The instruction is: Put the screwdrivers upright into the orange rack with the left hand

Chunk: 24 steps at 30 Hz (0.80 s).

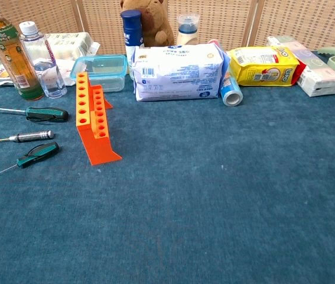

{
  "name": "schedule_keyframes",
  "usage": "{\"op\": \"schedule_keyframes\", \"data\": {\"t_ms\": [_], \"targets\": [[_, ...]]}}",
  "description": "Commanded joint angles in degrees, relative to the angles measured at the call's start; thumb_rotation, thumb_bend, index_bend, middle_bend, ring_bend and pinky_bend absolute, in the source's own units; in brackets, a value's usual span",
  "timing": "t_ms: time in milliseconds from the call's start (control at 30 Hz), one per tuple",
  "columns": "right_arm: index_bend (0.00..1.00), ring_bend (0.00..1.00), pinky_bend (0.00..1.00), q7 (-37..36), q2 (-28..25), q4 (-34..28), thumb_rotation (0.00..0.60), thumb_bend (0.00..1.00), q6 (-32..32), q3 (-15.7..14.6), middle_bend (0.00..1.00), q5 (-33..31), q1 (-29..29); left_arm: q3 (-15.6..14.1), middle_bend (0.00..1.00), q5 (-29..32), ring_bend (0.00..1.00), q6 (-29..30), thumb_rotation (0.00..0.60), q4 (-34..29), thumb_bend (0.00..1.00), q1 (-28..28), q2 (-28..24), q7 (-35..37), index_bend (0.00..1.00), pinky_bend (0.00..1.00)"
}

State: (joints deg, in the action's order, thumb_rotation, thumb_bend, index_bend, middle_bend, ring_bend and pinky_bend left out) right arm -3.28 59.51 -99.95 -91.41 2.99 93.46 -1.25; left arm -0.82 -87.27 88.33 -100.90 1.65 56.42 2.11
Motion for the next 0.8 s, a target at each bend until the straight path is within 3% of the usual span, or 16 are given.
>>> {"op": "schedule_keyframes", "data": {"t_ms": [33,133,200,267,300,333,400,500,600,800], "targets": [[0.03,0.1,0.08,0.3,0.2,-0.1,0.6,0.16,0.2,-0.1,0.09,-0.1,-0.1,-0.2,0.0,-0.1,0.0,-0.3,0.6,0.1,0.11,-0.1,0.2,-0.3,0.0,0.13],[0.03,0.1,0.08,0.6,0.2,-0.3,0.6,0.16,0.1,-0.1,0.09,-0.1,0.0,-0.4,0.02,0.0,0.02,-0.8,0.6,0.1,0.11,-0.2,0.5,-0.9,0.0,0.13],[0.03,0.1,0.08,0.7,0.1,-0.6,0.6,0.16,-0.3,-0.2,0.09,0.1,0.1,-0.5,0.19,0.5,0.2,-1.8,0.6,-0.3,0.1,-0.5,0.8,-2.0,0.0,0.2],[0.02,0.1,0.08,0.4,-0.1,-0.8,0.6,0.16,-0.9,-0.1,0.09,0.1,0.4,-0.3,0.43,1.5,0.46,-3.5,0.6,-1.3,0.08,-1.3,1.2,-3.7,0.0,0.4],[0.02,0.1,0.08,-0.2,-0.4,-0.9,0.6,0.16,-1.2,0.0,0.09,-0.2,0.6,0.0,0.56,2.1,0.6,-4.8,0.6,-2.2,0.08,-2.1,1.8,-5.1,0.01,0.55],[0.03,0.1,0.08,-1.7,-0.9,-0.9,0.6,0.16,-1.8,0.3,0.09,-0.7,0.9,0.9,0.67,3.4,0.7,-7.5,0.6,-3.9,0.07,-4.0,3.1,-7.7,0.04,0.68],[0.03,0.1,0.08,-3.8,-1.6,-0.7,0.6,0.16,-2.2,0.4,0.09,-0.7,1.1,3.0,0.79,8.7,0.81,-11.4,0.6,-6.9,0.07,-6.8,4.9,-13.8,0.13,0.8],[0.03,0.1,0.08,-5.9,-2.3,-0.4,0.6,0.16,-2.6,0.4,0.09,-0.6,1.2,6.0,0.85,17.4,0.87,-17.9,0.6,-10.1,0.07,-11.4,7.0,-18.5,0.21,0.85],[0.03,0.1,0.08,-7.4,-2.7,-0.2,0.6,0.16,-2.7,0.4,0.09,-0.7,1.3,8.6,0.85,26.9,0.87,-23.7,0.6,-12.7,0.08,-16.1,8.1,-21.5,0.23,0.86],[0.03,0.1,0.08,-9.0,-3.2,-0.1,0.6,0.16,-2.5,0.5,0.09,-1.1,1.2,11.4,0.85,42.6,0.88,-25.1,0.6,-13.0,0.12,-23.5,13.7,-31.0,0.23,0.86]]}}
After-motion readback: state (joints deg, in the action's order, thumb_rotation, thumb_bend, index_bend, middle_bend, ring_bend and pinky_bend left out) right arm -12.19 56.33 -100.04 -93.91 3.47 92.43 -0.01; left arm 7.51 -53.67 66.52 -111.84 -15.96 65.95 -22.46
